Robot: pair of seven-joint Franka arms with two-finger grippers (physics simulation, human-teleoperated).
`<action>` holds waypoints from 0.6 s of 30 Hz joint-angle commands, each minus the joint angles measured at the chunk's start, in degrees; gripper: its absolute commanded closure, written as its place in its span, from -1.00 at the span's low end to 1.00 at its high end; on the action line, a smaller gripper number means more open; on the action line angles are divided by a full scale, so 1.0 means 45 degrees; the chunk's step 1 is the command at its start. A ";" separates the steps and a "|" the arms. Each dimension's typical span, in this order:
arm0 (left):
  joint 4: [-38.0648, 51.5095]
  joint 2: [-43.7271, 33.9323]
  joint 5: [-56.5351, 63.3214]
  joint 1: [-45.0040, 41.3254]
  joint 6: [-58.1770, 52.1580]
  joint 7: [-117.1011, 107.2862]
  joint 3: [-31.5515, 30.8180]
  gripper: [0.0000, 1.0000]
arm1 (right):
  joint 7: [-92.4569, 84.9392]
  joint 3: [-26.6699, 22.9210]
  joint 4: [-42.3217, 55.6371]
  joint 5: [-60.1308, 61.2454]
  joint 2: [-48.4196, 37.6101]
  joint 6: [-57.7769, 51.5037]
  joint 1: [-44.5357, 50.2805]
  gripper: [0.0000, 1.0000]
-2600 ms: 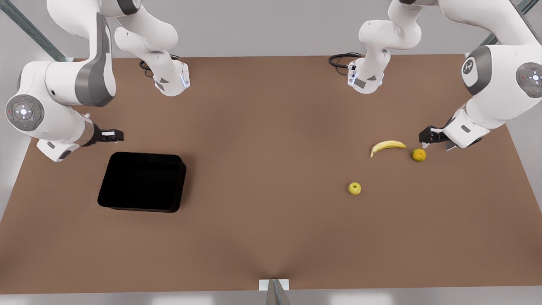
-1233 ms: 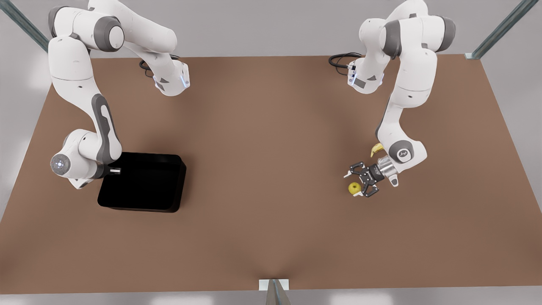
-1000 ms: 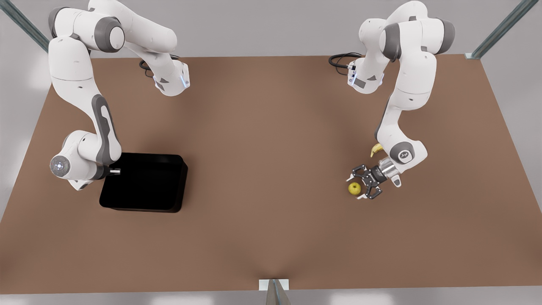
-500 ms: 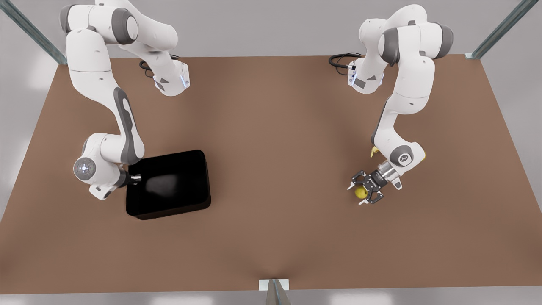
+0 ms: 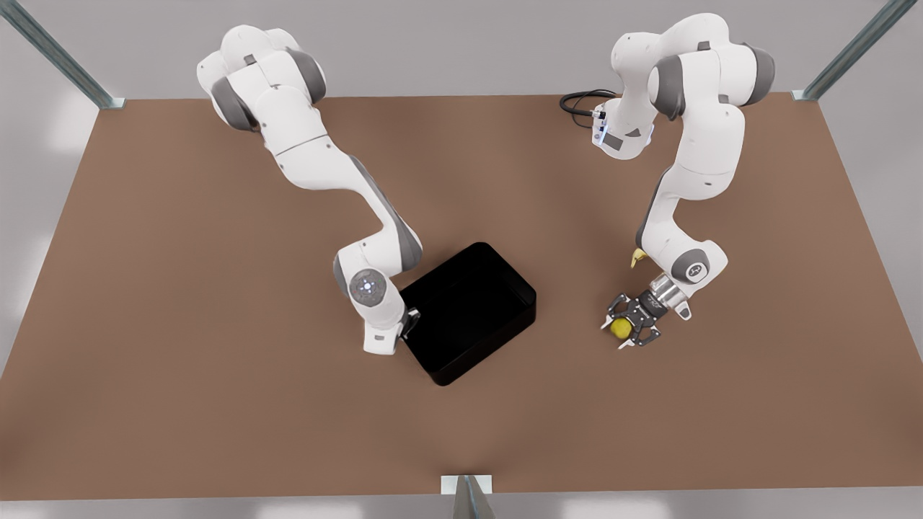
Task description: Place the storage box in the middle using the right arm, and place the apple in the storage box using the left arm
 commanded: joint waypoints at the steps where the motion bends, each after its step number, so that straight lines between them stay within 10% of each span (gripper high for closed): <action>1: 0.0019 -0.0004 -0.0176 0.0000 0.0000 0.0000 0.0000 -0.14 | 0.0053 0.0039 0.0101 -0.0026 0.0064 0.0001 0.0000 0.57; 2: 0.0020 -0.0024 -0.0274 0.0000 0.0000 0.0000 0.0000 -0.14 | 0.0073 0.0098 0.0141 -0.0026 0.0162 0.0021 0.0019 -0.47; 3: 0.0019 -0.0024 -0.0294 0.0000 0.0000 -0.0020 0.0000 -0.05 | 0.0034 0.0098 0.0141 -0.0026 0.0182 0.0040 0.0019 -1.00; 7: 0.0020 -0.0102 -0.0294 0.0000 0.0000 -0.0196 0.0000 0.27 | -0.0044 0.0098 0.0199 -0.0026 0.0182 0.0040 0.0019 -1.00; 14: 0.0701 -0.1937 0.0057 -0.0116 0.0543 -0.3200 -0.0019 0.27 | -0.0005 -0.0038 0.0961 -0.0026 -0.0286 -0.0624 0.0019 -1.00; 18: 0.2129 -0.2075 0.0839 -0.0566 0.4219 -0.5430 -0.1934 0.25 | 0.0034 -0.0585 0.0844 -0.0046 -0.3976 -0.6010 -0.1561 -1.00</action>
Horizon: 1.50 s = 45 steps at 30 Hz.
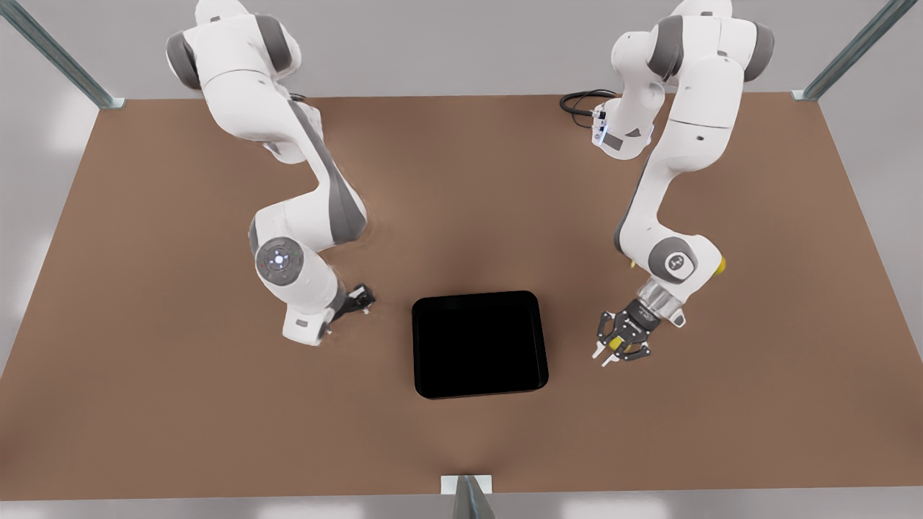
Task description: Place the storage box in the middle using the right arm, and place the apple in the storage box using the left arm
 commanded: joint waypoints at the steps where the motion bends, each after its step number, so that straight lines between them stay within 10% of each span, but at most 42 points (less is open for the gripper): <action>1: -0.0002 0.0005 0.0268 0.0004 -0.0021 0.0001 -0.0010 0.25 | 0.0009 -0.0199 -0.0077 -0.0003 -0.0369 -0.0744 -0.0161 -1.00; 2: -0.0079 0.0044 0.0307 0.0004 -0.0138 0.0118 0.0107 0.05 | 0.0009 -0.0376 -0.0448 -0.0120 -0.1385 -0.2308 -0.1118 -1.00; 4: -0.0451 0.0181 0.0931 0.0004 -0.1659 0.0119 0.1024 -0.98 | 0.0048 -0.0415 -0.2244 -0.0490 -0.3222 -0.2896 -0.2213 -1.00; 5: -0.0451 0.0434 0.1342 0.0023 -0.2305 0.0157 0.1415 -0.99 | 0.0048 -0.0415 -0.2791 -0.0862 -0.3749 -0.2818 -0.2330 -1.00; 29: -0.1467 0.2115 -0.3736 0.0278 -0.2521 0.5314 0.1455 -0.98 | 0.0029 -0.0474 -0.3085 -0.1800 -0.4942 -0.3306 -0.2604 -1.00; 31: -0.1408 0.2290 -0.3990 0.0278 -0.2521 0.5353 0.1455 -0.43 | -0.0050 -0.0493 -0.3124 -0.1800 -0.4903 -0.3306 -0.2604 -1.00; 35: -0.1408 0.2369 -0.3990 0.0278 -0.2521 0.5412 0.1435 -0.02 | -0.0010 -0.0493 -0.3163 -0.1800 -0.4844 -0.3306 -0.2604 -1.00; 45: -0.1310 0.0417 -0.3659 0.0278 -0.1020 0.4046 0.0929 0.02 | -0.0030 -0.0493 -0.3164 -0.1741 -0.4785 -0.3287 -0.2584 -1.00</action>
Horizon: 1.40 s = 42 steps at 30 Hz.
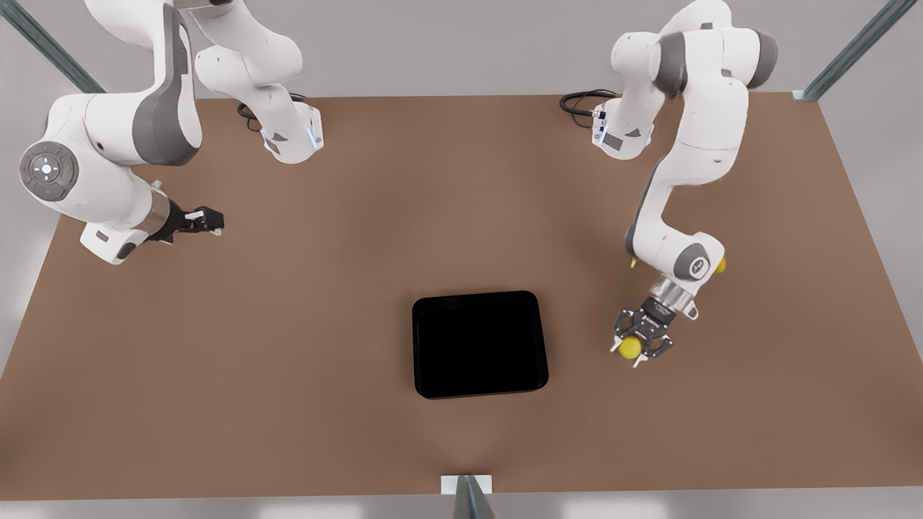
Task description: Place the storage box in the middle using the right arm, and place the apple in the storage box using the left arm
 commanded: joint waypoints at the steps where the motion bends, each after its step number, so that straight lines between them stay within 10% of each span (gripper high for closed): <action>1: 0.0060 -0.0054 -0.0334 -0.0013 0.0215 -0.0040 -0.0130 0.02 | 0.0000 -0.0002 0.0003 0.0000 -0.0001 0.0000 -0.0013 -1.00; 6: 0.2658 -0.0308 -0.0510 -0.0150 0.6721 -0.1877 -0.4350 0.01 | 0.0020 -0.0002 0.0003 0.0000 -0.0001 0.0020 -0.0013 -1.00; 10: 0.4162 0.0355 -0.0764 -0.2142 0.8754 -0.2483 -0.4585 0.00 | -0.0019 -0.0080 0.0003 0.0000 -0.0001 0.0000 -0.0032 -1.00; 12: 0.4162 0.0512 -0.0471 -0.2259 0.8734 -0.2444 -0.4585 -1.00 | -0.0019 -0.0080 0.0003 0.0000 -0.0001 0.0000 -0.0013 -1.00; 20: 0.3675 -0.0639 0.0778 -0.2532 0.8676 -0.2248 -0.4468 -1.00 | 0.0020 -0.0080 0.0003 0.0000 0.0039 0.0020 -0.0013 -1.00; 23: 0.0844 -0.2612 0.5718 -0.1538 0.8228 -0.1605 -0.4351 -1.00 | -0.0019 -0.0080 0.0041 0.0000 0.0038 0.0020 -0.0013 -1.00; 26: -0.1051 -0.3823 0.6951 0.0338 0.3483 0.5130 -0.2107 -0.99 | -0.0039 -0.0099 0.0042 0.0000 0.0019 0.0020 -0.0033 -1.00; 32: 0.1192 -0.5756 2.5757 0.1432 -0.5422 0.6599 -0.0093 -0.99 | 0.0020 -0.0099 0.0042 0.0000 0.0019 0.0000 -0.0033 -1.00; 36: 0.5720 -0.6326 2.7592 0.1703 -1.2803 0.8240 -0.0988 -1.00 | -0.0039 -0.0119 0.0061 0.0000 0.0019 0.0000 -0.0032 -1.00; 42: 0.7366 -0.5093 2.8316 0.2039 -1.3747 0.8045 -0.2260 -1.00 | -0.0058 -0.0197 0.0061 0.0020 -0.0001 0.0000 -0.0033 -1.00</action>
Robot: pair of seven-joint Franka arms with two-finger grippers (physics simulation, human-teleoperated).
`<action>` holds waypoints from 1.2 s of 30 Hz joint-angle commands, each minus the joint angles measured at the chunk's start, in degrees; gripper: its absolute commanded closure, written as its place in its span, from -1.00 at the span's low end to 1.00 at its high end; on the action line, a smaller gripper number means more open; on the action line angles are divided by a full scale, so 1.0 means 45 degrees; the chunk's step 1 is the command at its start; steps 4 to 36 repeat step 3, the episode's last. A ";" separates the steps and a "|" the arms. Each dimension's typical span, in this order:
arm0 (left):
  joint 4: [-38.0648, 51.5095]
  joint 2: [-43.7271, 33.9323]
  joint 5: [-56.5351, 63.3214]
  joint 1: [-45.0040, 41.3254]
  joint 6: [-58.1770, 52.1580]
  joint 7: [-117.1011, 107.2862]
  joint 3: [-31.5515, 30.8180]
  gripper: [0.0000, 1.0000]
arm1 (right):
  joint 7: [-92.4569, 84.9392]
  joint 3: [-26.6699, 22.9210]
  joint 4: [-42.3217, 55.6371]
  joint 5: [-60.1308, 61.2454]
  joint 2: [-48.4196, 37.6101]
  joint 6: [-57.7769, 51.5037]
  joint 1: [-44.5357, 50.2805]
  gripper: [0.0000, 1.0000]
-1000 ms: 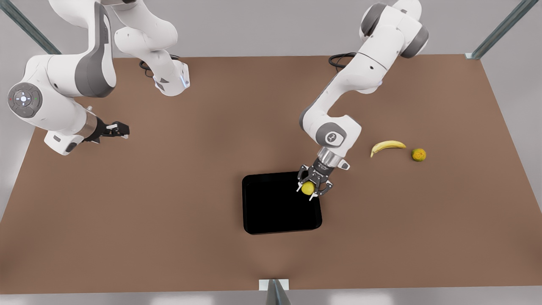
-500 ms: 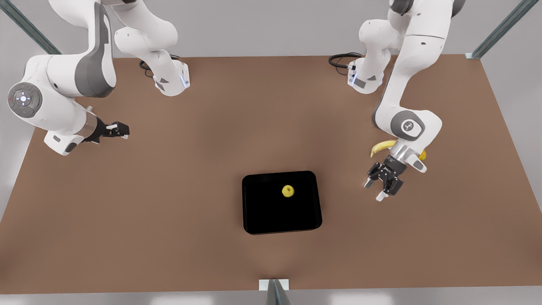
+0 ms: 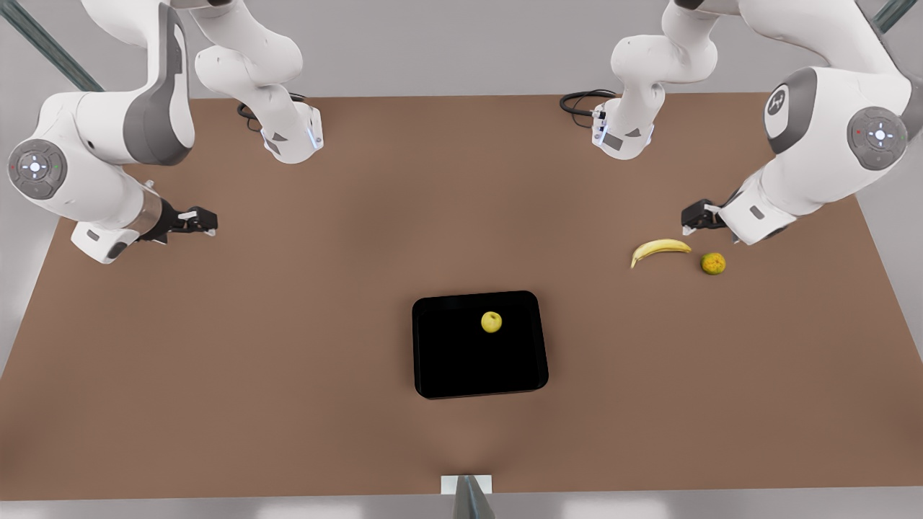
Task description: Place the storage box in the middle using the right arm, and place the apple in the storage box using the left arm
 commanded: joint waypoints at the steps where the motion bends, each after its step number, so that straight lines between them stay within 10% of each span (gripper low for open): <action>1: 0.0000 0.0000 0.0966 -0.0097 0.0005 -0.0028 -0.0110 -1.00 | 0.0000 -0.0002 0.0000 0.0000 -0.0012 0.0000 -0.0019 -1.00; 36: -0.0839 -0.0214 0.0946 -0.0117 0.0786 -0.1063 -0.0462 -1.00 | 0.0000 -0.0002 0.0000 0.0000 -0.0012 0.0000 -0.0019 -1.00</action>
